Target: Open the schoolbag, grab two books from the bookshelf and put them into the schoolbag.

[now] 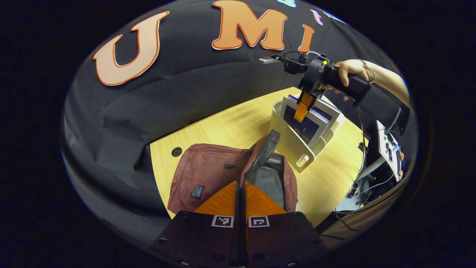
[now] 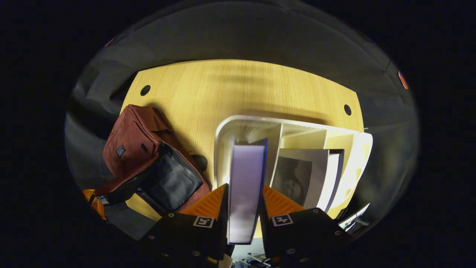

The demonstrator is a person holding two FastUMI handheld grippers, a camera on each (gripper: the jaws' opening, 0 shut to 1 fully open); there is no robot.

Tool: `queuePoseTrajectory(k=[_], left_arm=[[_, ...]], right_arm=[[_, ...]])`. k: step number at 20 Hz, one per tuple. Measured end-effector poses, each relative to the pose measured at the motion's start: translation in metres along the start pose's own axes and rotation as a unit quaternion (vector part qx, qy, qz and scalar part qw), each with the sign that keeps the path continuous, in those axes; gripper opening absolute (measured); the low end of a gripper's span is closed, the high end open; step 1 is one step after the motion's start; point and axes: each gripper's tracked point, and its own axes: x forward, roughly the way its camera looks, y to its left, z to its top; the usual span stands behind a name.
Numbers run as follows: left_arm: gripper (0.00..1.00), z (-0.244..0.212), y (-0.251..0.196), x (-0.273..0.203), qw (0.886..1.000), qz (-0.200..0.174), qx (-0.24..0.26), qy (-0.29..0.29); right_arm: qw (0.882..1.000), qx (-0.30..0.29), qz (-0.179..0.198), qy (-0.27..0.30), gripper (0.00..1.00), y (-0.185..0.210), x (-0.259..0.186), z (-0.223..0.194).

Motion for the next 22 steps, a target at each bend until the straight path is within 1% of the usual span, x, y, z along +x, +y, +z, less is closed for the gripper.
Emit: queuePoseTrajectory(k=[1, 2, 3, 6, 8, 13, 16, 20, 22], left_arm=[[0.01, -0.001, 0.001, 0.0, 1.0, -0.001, 0.0, 0.001], [0.01, -0.001, 0.001, 0.0, 1.0, -0.001, 0.0, 0.001], [0.01, -0.001, 0.0, 0.001, 1.0, -0.001, 0.0, 0.002], [0.01, -0.002, 0.0, 0.0, 1.0, -0.001, 0.002, 0.003], [0.01, -0.003, -0.001, 0.001, 1.0, 0.0, 0.003, 0.005], [0.01, -0.006, -0.005, 0.002, 1.0, -0.003, 0.008, 0.007], [0.01, -0.009, -0.005, 0.004, 1.0, -0.003, 0.012, 0.01], [0.01, -0.01, -0.001, 0.007, 1.0, 0.002, 0.014, 0.007], [0.01, -0.009, 0.003, 0.006, 1.0, 0.006, 0.016, 0.005]], right_arm=[[1.0, 0.001, 0.001, -0.001, 0.39, -0.001, -0.002, 0.002], [1.0, 0.002, 0.0, 0.0, 0.46, -0.002, -0.001, 0.0], [1.0, 0.004, -0.001, 0.0, 0.36, -0.002, -0.001, -0.001], [1.0, 0.015, 0.001, -0.01, 0.34, -0.003, -0.01, 0.001], [0.999, 0.024, 0.008, -0.023, 0.34, -0.004, -0.021, 0.002], [0.996, 0.044, 0.017, -0.071, 0.34, -0.01, -0.073, -0.001], [0.992, 0.044, 0.035, -0.109, 0.34, -0.007, -0.115, -0.007], [0.986, 0.031, 0.023, -0.16, 0.33, -0.017, -0.165, -0.021], [0.982, 0.051, 0.044, -0.178, 0.33, -0.016, -0.185, -0.04]])
